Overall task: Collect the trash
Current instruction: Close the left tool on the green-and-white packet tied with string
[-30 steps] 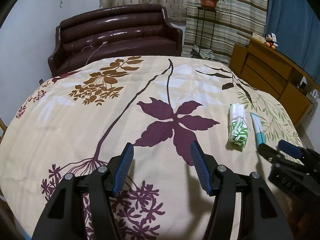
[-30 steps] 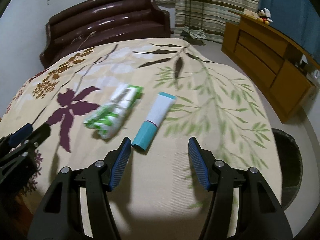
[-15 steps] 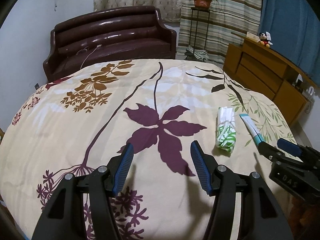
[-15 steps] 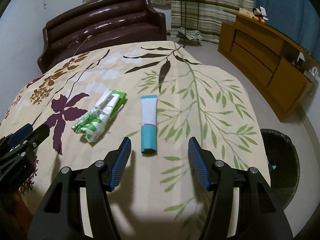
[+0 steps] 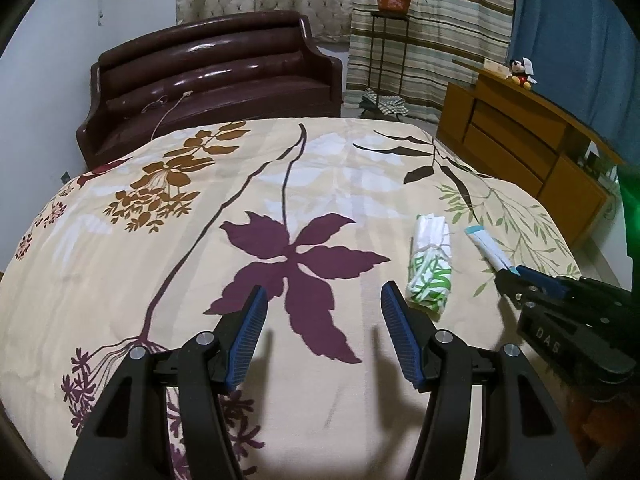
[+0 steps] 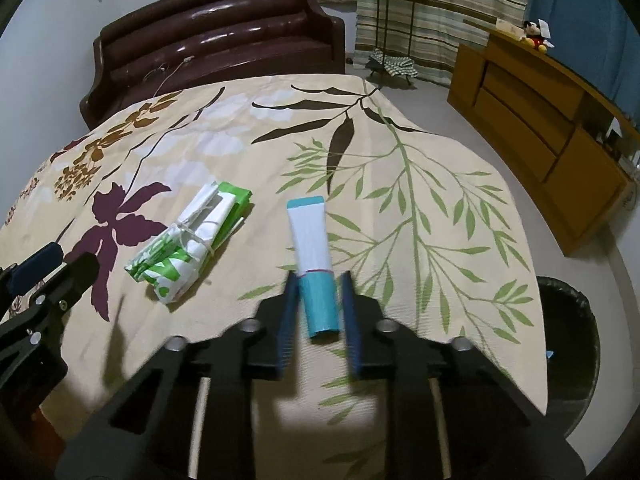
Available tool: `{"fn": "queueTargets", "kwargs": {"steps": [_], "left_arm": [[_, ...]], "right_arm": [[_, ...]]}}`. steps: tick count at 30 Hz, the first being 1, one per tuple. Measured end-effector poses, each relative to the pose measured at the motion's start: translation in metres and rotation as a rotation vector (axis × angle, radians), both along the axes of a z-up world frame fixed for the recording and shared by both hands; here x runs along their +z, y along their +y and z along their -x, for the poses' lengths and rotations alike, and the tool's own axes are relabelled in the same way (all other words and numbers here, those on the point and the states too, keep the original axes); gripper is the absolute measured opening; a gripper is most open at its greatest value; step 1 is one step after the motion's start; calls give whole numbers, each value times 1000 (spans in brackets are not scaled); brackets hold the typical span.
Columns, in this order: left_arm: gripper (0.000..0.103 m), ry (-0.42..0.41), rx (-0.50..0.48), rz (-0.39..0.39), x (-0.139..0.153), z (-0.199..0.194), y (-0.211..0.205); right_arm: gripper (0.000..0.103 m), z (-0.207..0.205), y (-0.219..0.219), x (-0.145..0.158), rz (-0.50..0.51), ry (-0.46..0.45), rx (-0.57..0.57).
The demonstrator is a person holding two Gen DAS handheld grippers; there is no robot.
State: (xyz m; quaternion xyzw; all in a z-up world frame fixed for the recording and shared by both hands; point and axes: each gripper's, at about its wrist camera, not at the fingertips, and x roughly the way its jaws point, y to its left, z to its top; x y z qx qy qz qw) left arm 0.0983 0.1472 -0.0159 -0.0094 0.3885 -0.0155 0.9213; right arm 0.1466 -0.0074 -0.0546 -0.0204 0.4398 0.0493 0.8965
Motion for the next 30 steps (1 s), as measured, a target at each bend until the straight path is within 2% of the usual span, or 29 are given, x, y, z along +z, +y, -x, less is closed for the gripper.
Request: {"fn": "queueTargets", "kwargs": {"steps": [11, 13, 17, 30], "left_arm": [[58, -7, -49, -16, 5, -3, -30], [62, -7, -60, -23, 5, -5, -39], [62, -4, -79, -34, 3, -10, -53], [62, 61, -112, -71, -15, -39, -74]], "right_arm": [[15, 9, -29, 3, -13, -20, -38], [15, 10, -36, 3, -17, -22, -48], [15, 10, -48, 2, -29, -23, -66], [16, 10, -64, 1, -56, -22, -78]]}}
